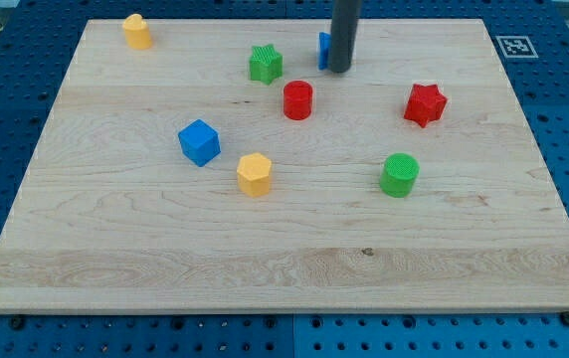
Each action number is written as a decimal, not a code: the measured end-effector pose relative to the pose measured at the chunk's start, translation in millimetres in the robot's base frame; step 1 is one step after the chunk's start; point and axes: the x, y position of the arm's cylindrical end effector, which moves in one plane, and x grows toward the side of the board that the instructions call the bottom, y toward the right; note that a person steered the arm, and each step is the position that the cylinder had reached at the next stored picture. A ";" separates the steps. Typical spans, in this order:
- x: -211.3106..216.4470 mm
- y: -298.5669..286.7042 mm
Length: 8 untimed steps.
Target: Move the blue triangle slightly left
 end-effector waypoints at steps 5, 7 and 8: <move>-82.2 39.0; -70.6 16.4; -60.3 2.8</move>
